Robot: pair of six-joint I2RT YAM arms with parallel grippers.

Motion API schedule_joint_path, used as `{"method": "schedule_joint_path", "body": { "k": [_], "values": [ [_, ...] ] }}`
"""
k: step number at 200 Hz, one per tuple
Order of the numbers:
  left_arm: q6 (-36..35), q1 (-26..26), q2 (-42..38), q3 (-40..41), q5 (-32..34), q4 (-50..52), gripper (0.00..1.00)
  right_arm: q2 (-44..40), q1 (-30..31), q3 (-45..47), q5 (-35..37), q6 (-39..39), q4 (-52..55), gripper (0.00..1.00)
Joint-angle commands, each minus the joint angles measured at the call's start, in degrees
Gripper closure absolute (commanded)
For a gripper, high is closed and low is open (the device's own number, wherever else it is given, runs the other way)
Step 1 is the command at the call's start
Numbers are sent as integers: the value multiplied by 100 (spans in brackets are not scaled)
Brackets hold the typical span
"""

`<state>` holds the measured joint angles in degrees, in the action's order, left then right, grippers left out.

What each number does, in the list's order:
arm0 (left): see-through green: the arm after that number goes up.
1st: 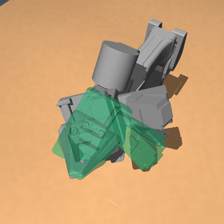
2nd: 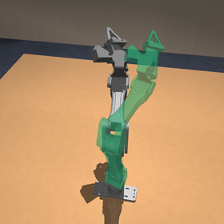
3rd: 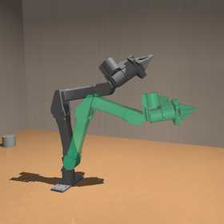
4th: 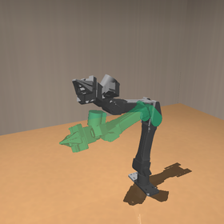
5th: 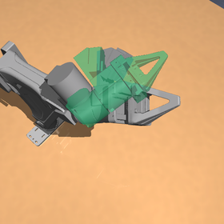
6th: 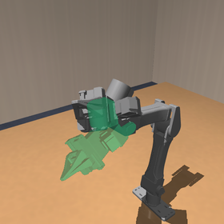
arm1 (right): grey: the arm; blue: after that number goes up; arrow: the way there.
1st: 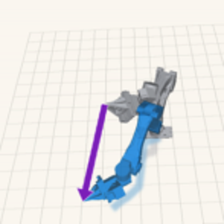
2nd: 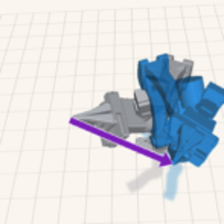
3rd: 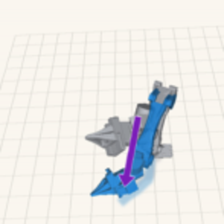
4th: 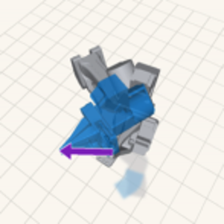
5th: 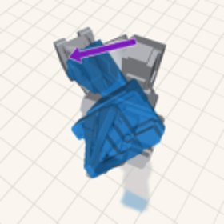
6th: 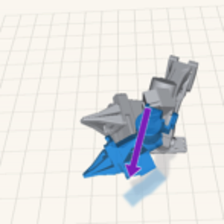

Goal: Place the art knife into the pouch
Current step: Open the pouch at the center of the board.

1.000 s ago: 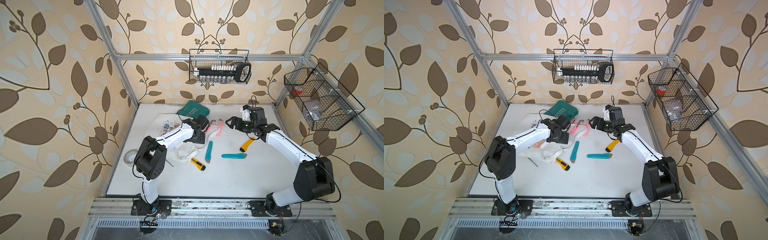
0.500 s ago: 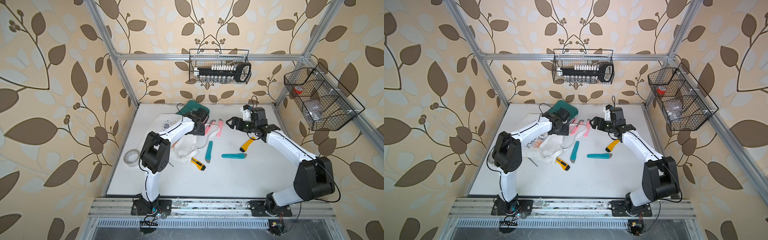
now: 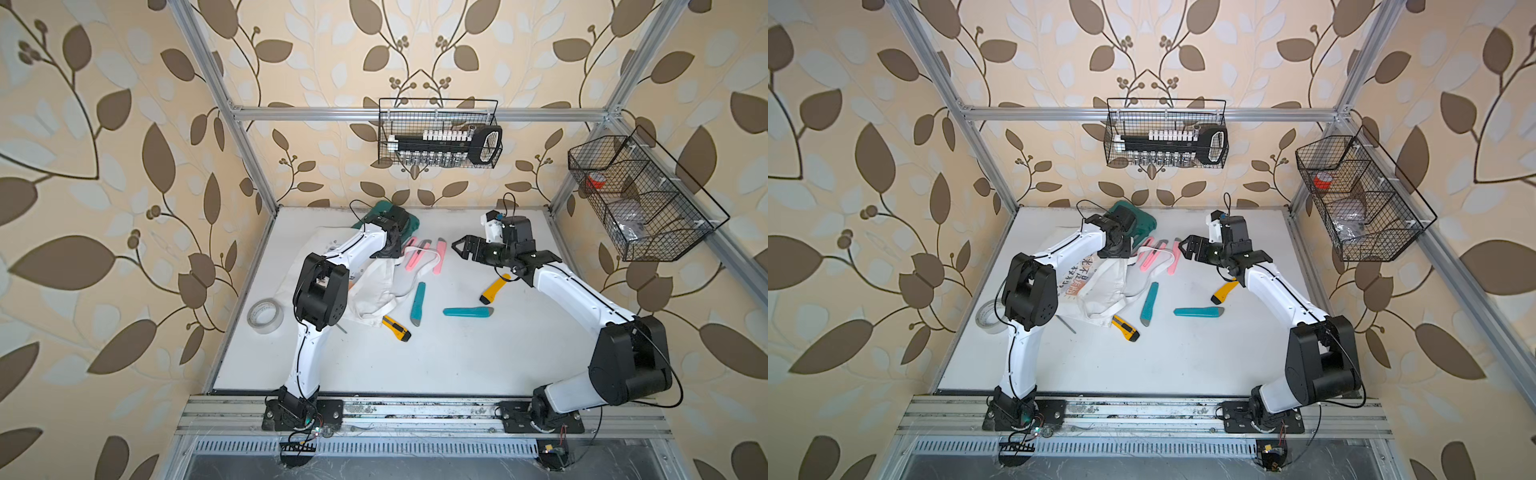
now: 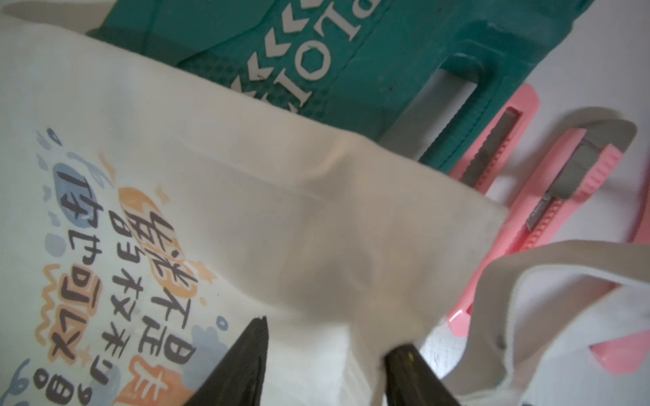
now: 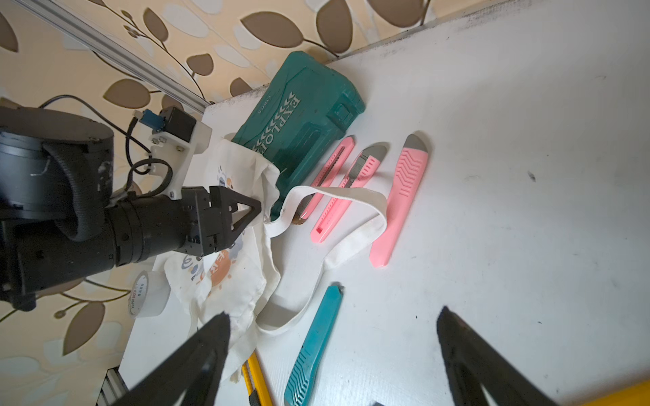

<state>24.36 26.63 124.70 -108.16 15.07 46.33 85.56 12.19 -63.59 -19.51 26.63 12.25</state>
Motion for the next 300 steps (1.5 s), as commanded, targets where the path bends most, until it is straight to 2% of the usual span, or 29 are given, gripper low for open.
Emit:
{"method": "schedule_joint_path", "body": {
  "k": [1, 12, 61, 87, 129, 150, 195, 254, 260, 268, 292, 300],
  "values": [
    [-108, 8, 18, -206, 116, 152, 81, -94, -23, 101, -47, -113, -4, 8],
    [-112, -8, 8, -182, 112, 169, 100, -84, -23, 94, -28, -129, 20, 10],
    [-194, -138, -587, 186, -128, 140, 100, 157, 211, -115, -282, -188, 172, 15],
    [-280, -317, -1161, 541, -547, 134, 100, 409, 757, -195, -558, -116, -55, 15],
    [-370, -569, -1994, 1180, -1034, 71, 100, 1274, 1639, -336, -974, 277, -977, 16],
    [-401, -630, -2286, 1411, -1151, 78, 100, 1725, 1924, -480, -843, 396, -1435, 19],
    [-459, -771, -2617, 1594, -1321, 146, 100, 2742, 2066, -766, -837, 639, -2384, 26],
    [-465, -825, -2770, 1696, -1434, 151, 100, 3833, 2399, -1628, -321, 366, -2895, 28],
    [-463, -826, -2792, 1711, -1438, 149, 100, 3975, 2410, -1798, -316, 390, -2922, 31],
    [-448, -836, -2815, 1717, -1452, 164, 100, 4140, 2430, -1984, -302, 457, -3013, 42],
    [-456, -932, -2947, 1681, -1477, 289, 100, 4298, 2483, -2328, -392, 489, -2950, 100],
    [-463, -1012, -3021, 1631, -1497, 368, 100, 4129, 2509, -2206, -306, 451, -2875, 100]
  ]
}}
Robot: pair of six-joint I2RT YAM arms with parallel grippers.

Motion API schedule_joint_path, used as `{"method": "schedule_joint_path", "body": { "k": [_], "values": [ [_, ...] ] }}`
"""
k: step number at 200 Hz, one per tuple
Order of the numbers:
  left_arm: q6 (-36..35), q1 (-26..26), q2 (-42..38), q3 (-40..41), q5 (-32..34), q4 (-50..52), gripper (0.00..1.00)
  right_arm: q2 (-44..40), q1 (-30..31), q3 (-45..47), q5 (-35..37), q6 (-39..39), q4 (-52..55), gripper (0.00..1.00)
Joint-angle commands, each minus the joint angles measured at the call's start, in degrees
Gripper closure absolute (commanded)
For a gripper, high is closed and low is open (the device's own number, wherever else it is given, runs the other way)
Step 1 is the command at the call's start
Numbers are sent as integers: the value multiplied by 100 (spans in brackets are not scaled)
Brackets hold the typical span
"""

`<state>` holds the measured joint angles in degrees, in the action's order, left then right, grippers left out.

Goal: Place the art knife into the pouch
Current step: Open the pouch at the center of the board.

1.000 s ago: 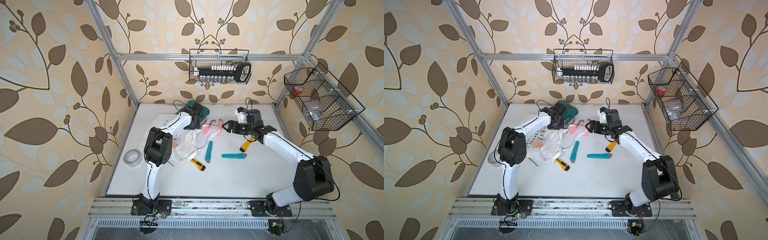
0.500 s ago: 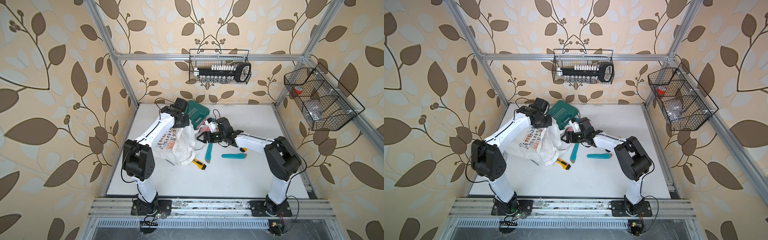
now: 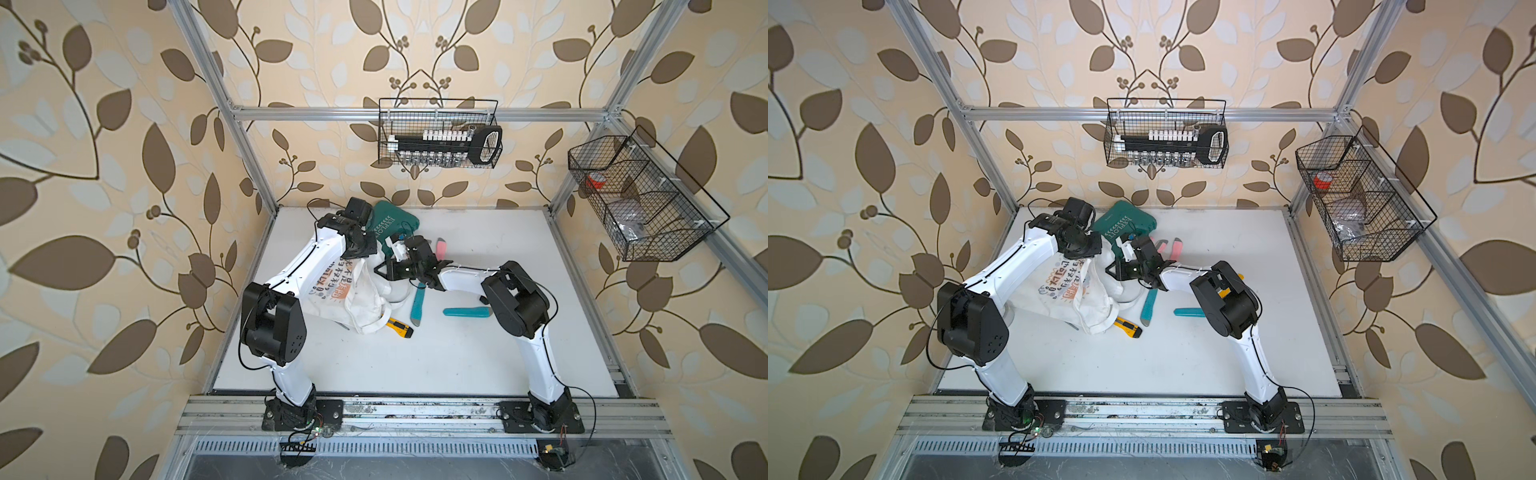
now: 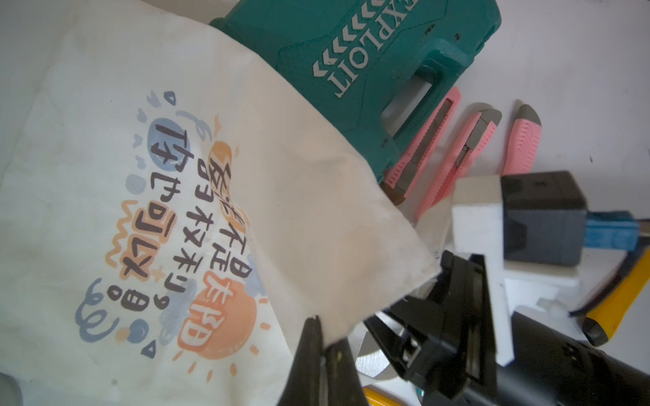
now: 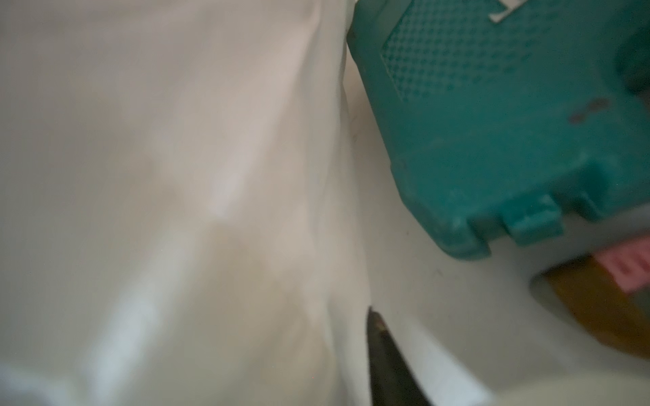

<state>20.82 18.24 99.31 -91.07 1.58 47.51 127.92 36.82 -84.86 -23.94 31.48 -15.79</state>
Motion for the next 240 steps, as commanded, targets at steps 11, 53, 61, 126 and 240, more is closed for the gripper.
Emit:
{"method": "schedule_joint_path", "body": {
  "k": [11, 53, 61, 126, 240],
  "values": [
    [-126, -321, -624, -143, -191, 326, 100, -456, 71, 146, 275, -112, 71, 100],
    [-172, -972, -1223, -441, -77, 290, 100, -2187, 133, 167, 263, -427, 2490, 100],
    [-161, -1097, -1204, -619, -122, 347, 100, -2562, 139, 135, 198, -435, 2890, 100],
    [-502, -1386, 67, -2115, -617, 727, 61, -3452, 173, -1171, 158, -574, 4853, 100],
    [-461, -1499, -528, -1592, -1267, 509, 7, -2282, -523, -1547, 60, -459, 4952, 100]
  ]
}}
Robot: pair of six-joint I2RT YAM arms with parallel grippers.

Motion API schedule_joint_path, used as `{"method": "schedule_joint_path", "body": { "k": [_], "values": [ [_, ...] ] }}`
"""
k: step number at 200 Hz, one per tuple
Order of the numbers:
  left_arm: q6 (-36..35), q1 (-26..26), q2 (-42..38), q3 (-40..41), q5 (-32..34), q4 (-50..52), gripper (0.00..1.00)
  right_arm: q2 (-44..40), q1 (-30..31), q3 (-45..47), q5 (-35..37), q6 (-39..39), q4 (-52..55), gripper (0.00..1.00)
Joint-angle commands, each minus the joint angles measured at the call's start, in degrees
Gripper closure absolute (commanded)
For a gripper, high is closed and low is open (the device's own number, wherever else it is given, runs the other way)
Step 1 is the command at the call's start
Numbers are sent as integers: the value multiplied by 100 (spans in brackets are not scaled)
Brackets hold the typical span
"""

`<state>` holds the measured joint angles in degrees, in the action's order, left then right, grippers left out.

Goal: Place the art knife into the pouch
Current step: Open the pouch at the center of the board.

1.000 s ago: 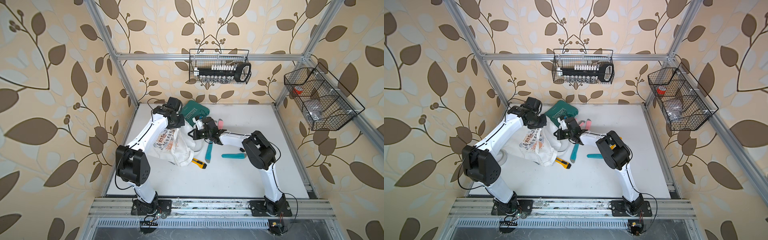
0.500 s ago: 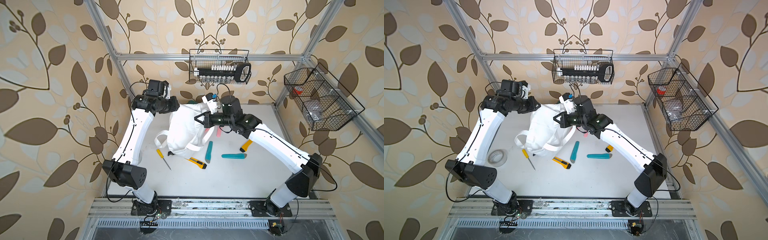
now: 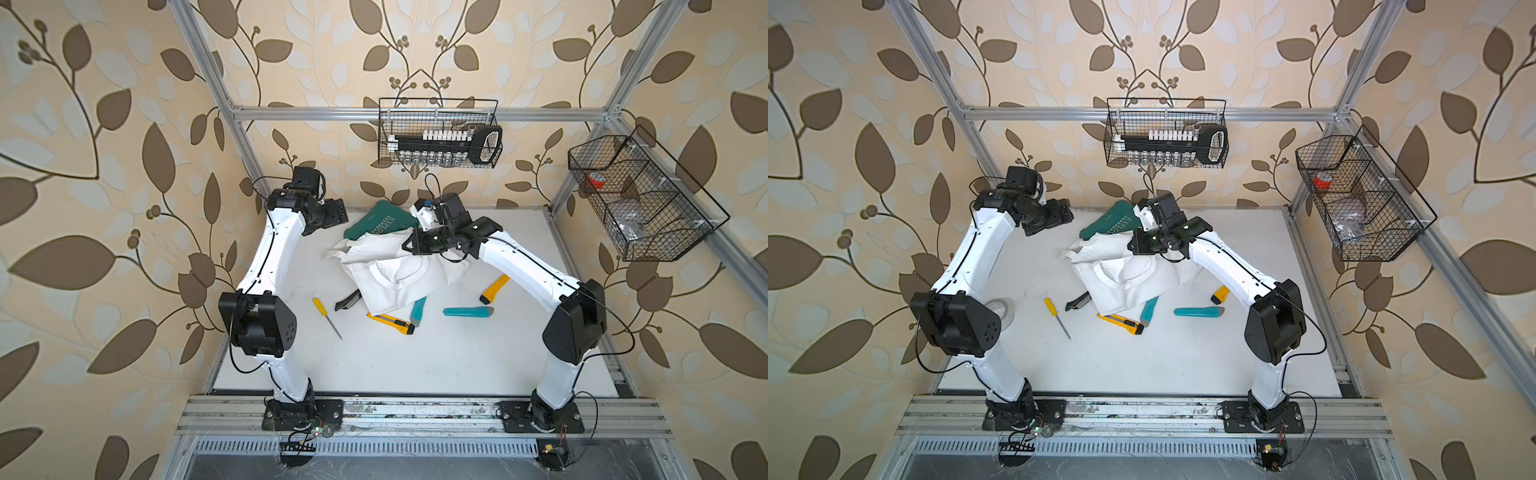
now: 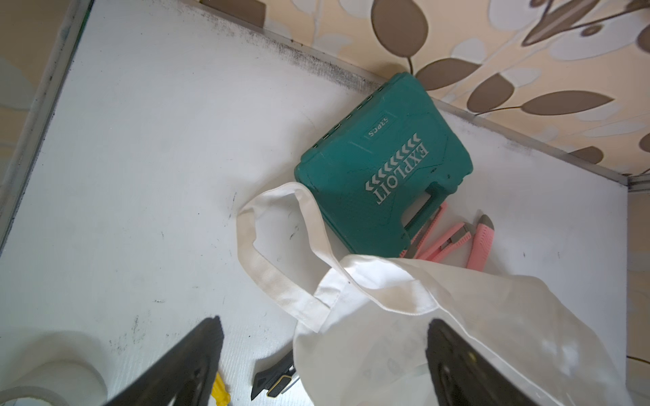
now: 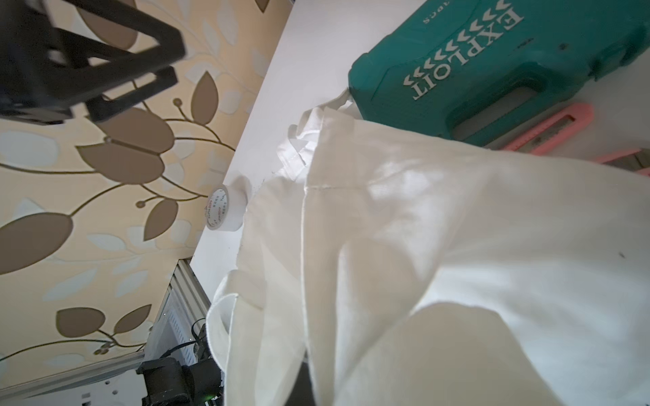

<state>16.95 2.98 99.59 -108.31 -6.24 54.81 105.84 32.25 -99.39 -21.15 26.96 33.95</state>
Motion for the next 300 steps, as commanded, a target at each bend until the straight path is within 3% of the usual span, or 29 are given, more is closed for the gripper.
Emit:
{"method": "schedule_joint_path", "body": {
  "k": [1, 39, 95, 169, 221, 252, 300],
  "values": [
    [-81, 27, -569, 147, -524, -232, 7, -78, -73, -91, -226, -7, -26, 100],
    [-338, 131, -942, 1167, -1569, -678, 8, -416, -137, 235, -817, -250, -164, 100],
    [-559, 387, -1370, 2268, -2157, -1162, 7, -1078, -266, 1092, -1768, -791, -460, 100],
    [-894, 905, -1468, 2653, -1951, -1396, 6, -1437, -295, 1400, -2259, -1051, -392, 100],
    [-851, 907, -2139, 2791, -1024, -1253, 7, -1614, -526, 1514, -2163, -1140, -262, 100],
    [-744, 994, -2449, 2730, -1242, -1030, 9, -1538, -786, 1582, -2192, -1006, -326, 100],
    [-517, 1779, -2409, 2855, -1642, -871, 10, -1409, -1000, 1461, -2313, -866, -386, 100]
  ]
}}
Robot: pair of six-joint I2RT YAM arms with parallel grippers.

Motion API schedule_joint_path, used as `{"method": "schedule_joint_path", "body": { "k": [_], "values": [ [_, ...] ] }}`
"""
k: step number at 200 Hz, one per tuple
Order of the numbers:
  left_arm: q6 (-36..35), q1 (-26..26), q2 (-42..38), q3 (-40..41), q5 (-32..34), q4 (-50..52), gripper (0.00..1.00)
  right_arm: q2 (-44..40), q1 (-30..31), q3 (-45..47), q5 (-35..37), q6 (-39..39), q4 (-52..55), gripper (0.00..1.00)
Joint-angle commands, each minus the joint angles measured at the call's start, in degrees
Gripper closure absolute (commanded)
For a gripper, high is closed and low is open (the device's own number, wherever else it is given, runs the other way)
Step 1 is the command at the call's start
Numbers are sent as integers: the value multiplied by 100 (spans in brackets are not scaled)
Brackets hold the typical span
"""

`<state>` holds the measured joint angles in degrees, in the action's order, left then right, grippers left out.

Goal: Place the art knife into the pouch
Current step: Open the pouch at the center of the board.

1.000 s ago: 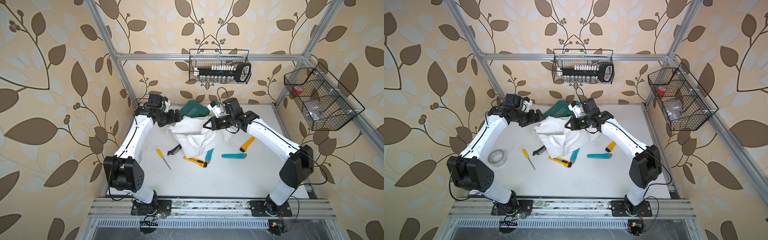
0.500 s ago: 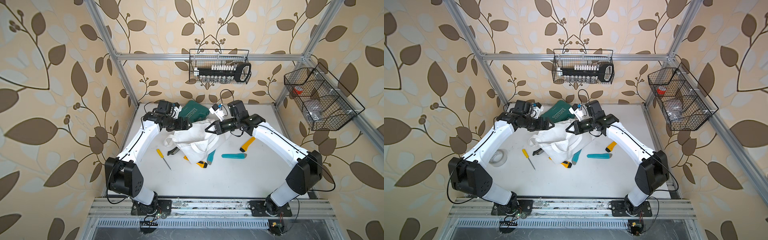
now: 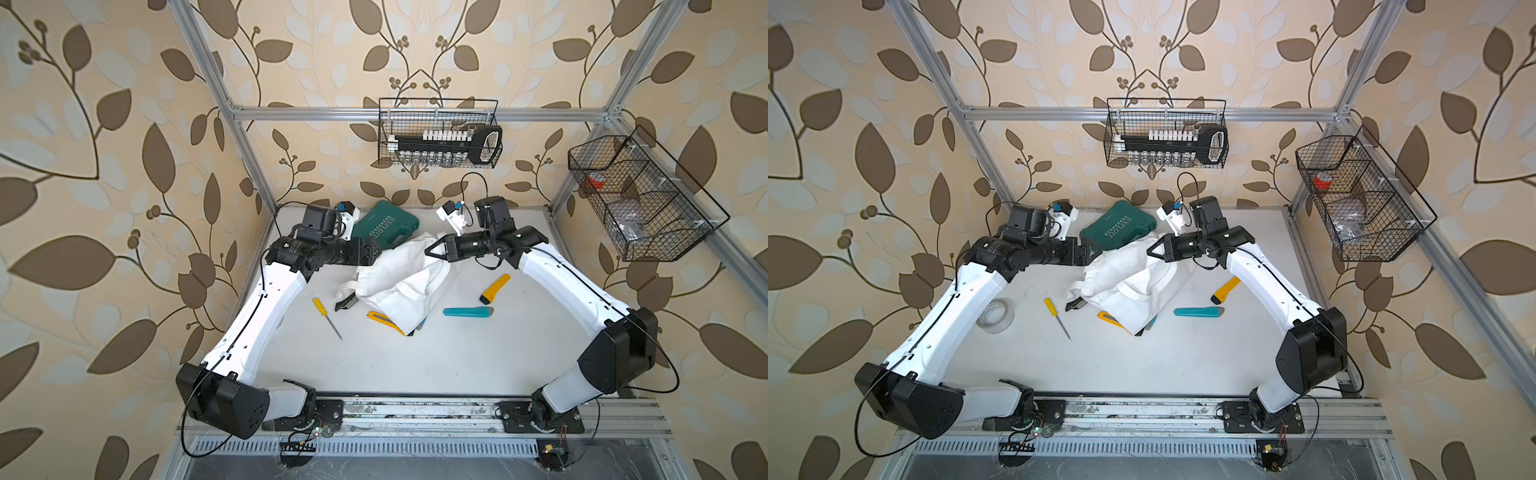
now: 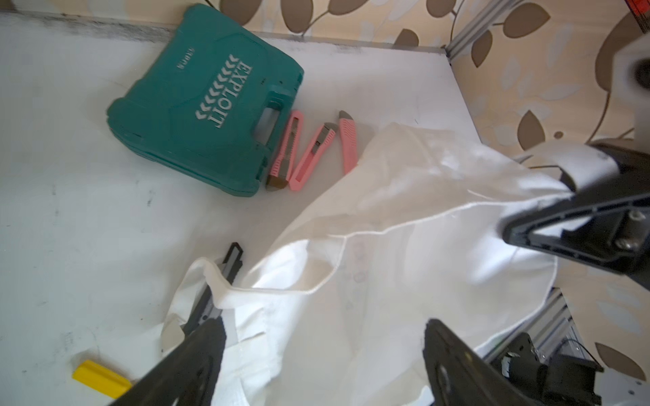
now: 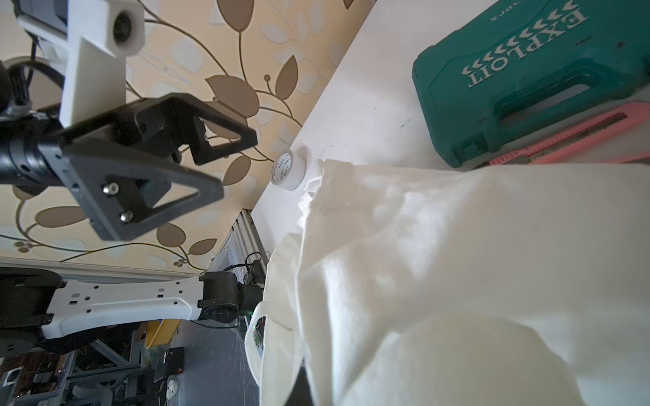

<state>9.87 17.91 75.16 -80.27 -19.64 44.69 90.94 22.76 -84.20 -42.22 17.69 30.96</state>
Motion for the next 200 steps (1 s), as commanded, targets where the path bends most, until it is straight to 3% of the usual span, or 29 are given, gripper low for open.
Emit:
{"method": "schedule_joint_path", "body": {
  "k": [1, 61, 147, 200],
  "values": [
    [208, 298, 34, 58, -316, 130, 10, 86, -57, -64, -207, 64, -84, 100],
    [466, 941, 341, 615, -446, -278, 10, 20, -104, -18, -362, 41, -99, 100],
    [743, 659, 912, 517, 1181, -104, 9, -361, -84, 176, -463, -77, -73, 100],
    [719, 420, 1186, 226, 1439, -286, 8, -487, 10, 211, -557, -176, -83, 100]
  ]
}}
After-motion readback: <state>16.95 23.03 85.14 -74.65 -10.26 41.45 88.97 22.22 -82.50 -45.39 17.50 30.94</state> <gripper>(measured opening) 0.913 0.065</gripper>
